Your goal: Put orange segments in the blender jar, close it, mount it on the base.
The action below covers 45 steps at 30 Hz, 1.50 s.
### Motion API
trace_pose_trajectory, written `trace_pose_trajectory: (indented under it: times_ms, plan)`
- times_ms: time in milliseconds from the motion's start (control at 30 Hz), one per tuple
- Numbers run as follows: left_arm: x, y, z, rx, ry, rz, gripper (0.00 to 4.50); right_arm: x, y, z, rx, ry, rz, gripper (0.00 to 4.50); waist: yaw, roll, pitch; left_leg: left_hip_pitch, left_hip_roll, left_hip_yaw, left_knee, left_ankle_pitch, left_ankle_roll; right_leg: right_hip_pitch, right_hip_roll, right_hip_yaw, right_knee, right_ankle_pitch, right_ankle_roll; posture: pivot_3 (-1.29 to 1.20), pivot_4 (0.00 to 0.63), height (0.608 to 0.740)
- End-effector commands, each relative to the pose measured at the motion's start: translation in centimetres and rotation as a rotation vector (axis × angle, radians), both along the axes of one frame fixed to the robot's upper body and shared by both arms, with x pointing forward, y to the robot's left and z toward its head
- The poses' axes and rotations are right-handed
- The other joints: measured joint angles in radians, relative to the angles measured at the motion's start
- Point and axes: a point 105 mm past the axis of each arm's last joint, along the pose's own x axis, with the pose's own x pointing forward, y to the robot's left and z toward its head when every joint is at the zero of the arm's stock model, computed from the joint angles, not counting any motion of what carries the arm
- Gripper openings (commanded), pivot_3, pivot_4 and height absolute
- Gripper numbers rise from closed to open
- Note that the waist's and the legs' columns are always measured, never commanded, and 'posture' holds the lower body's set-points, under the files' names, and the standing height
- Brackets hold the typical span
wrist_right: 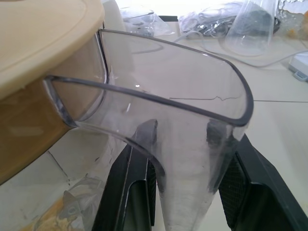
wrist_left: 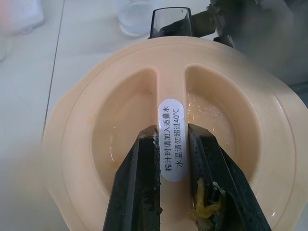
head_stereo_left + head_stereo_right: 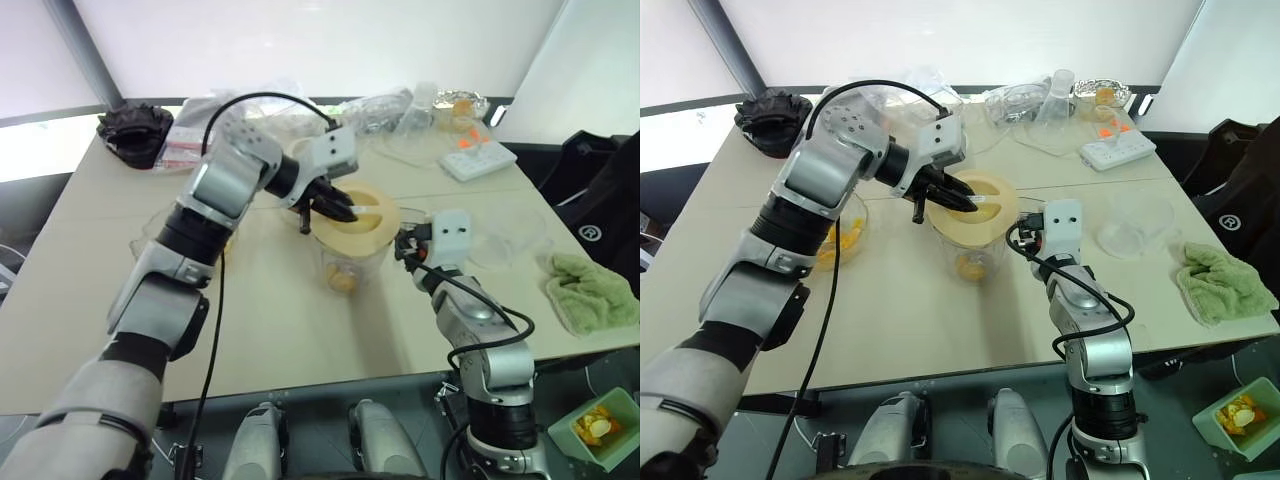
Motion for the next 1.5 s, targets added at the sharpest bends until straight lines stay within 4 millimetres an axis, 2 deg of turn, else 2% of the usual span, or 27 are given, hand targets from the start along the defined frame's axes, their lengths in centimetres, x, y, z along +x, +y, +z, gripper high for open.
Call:
trace_pose_trajectory:
  times_ms: [33, 100, 133, 267, 433, 600, 733, 900, 1067, 1167, 1333, 1400, 1500]
  plan:
    - [2.0, 3.8, -4.9, 0.123, 0.031, 0.234, 1.30, -1.0, 2.9, 5.4, 0.058, -0.225, 0.155, 1.31, -0.002, 0.001, 0.000, 0.000, 0.000, 0.000, 0.000, 0.000, 0.000, 0.000, 0.000, 0.000, 0.000, 0.000, 0.000, 0.00, 0.150, 0.740]
    - [1.9, 3.7, -4.4, 0.081, 0.011, 0.229, 2.19, -0.9, 2.9, 5.4, 0.055, -0.226, 0.158, 1.31, -0.002, 0.000, 0.000, 0.000, 0.001, 0.000, -0.001, 0.000, 0.000, -0.001, 0.000, 0.001, 0.000, 0.000, 0.000, 0.00, 0.150, 0.740]
    - [1.7, 3.3, -3.5, 0.017, -0.039, 0.182, 2.70, -0.9, 2.9, 5.5, 0.051, -0.227, 0.161, 1.31, -0.002, 0.000, 0.000, 0.000, 0.001, 0.000, -0.001, 0.000, 0.000, -0.001, 0.000, 0.001, 0.000, 0.000, 0.000, 0.00, 0.150, 0.740]
    - [1.6, 3.2, -1.7, -0.120, -0.113, 0.134, 2.70, -0.8, 2.8, 5.4, 0.036, -0.223, 0.167, 1.31, -0.002, 0.000, 0.000, -0.001, 0.001, 0.001, -0.002, 0.000, 0.000, -0.003, 0.000, 0.002, 0.000, 0.000, 0.000, 0.00, 0.150, 0.740]
    - [2.6, 3.0, 1.4, -0.359, -0.123, 0.210, 2.70, -0.8, 2.8, 5.2, 0.032, -0.218, 0.174, 1.31, 0.001, 0.000, 0.000, -0.003, 0.001, 0.002, -0.002, 0.000, 0.000, -0.005, 0.001, 0.002, 0.000, 0.000, 0.000, 0.00, 0.150, 0.740]
    - [2.7, 2.5, 4.8, -0.644, -0.047, 0.289, 2.70, -0.8, 2.9, 5.0, 0.034, -0.211, 0.182, 1.31, 0.000, 0.000, 0.001, -0.007, 0.001, 0.003, -0.001, 0.000, 0.000, -0.008, 0.001, 0.002, 0.000, 0.002, 0.003, 0.00, 0.150, 0.740]
    - [2.8, 2.9, 5.6, -0.771, 0.032, 0.372, 2.70, -0.8, 2.8, 5.1, 0.036, -0.211, 0.187, 1.31, 0.002, -0.001, 0.001, -0.008, 0.001, 0.002, -0.002, 0.000, 0.000, -0.009, 0.001, 0.001, 0.000, 0.002, 0.005, 0.00, 0.150, 0.740]
    - [1.2, 4.5, 5.6, -0.822, 0.118, 0.362, 2.70, -0.6, 2.6, 5.4, 0.043, -0.215, 0.183, 1.31, 0.002, -0.001, 0.001, -0.009, 0.000, 0.002, -0.001, 0.000, 0.000, -0.010, 0.001, 0.001, -0.001, 0.002, 0.004, 0.00, 0.150, 0.740]
    - [0.1, 7.4, 4.1, -0.782, 0.127, 0.394, 2.70, -0.1, 1.6, 6.3, 0.044, -0.237, 0.156, 1.31, -0.001, 0.000, 0.001, -0.009, 0.001, 0.002, -0.002, 0.000, 0.000, -0.010, 0.001, 0.001, 0.000, 0.002, 0.004, 0.00, 0.150, 0.740]
    - [-0.9, 9.6, 2.8, -0.752, 0.142, 0.414, 2.70, 0.7, 0.1, 7.7, 0.028, -0.272, 0.114, 1.31, -0.001, 0.000, 0.001, -0.009, 0.001, 0.002, -0.002, 0.000, 0.000, -0.010, 0.000, 0.001, 0.000, 0.002, 0.003, 0.00, 0.150, 0.740]
    - [-1.7, 12.9, 1.9, -0.805, 0.173, 0.503, 2.70, 2.7, -3.1, 11.3, -0.006, -0.339, 0.017, 1.31, 0.002, 0.000, 0.002, -0.009, 0.000, 0.002, -0.002, 0.000, -0.001, -0.011, -0.002, 0.001, -0.001, 0.001, 0.001, 0.00, 0.150, 0.740]
    - [-1.9, 13.6, 1.3, -0.829, 0.177, 0.544, 2.70, 3.8, -4.0, 13.7, -0.013, -0.375, -0.008, 1.31, 0.002, 0.000, 0.003, -0.009, 0.000, 0.003, -0.002, 0.001, -0.001, -0.010, -0.002, 0.001, -0.001, 0.001, 0.000, 0.00, 0.150, 0.740]
    - [-2.3, 13.5, 0.5, -0.850, 0.187, 0.567, 2.70, 5.4, -4.6, 17.2, -0.011, -0.423, -0.029, 1.31, 0.001, 0.000, 0.003, -0.009, 0.000, 0.003, -0.002, 0.001, -0.001, -0.011, -0.003, 0.001, -0.001, 0.001, 0.000, 0.00, 0.150, 0.740]
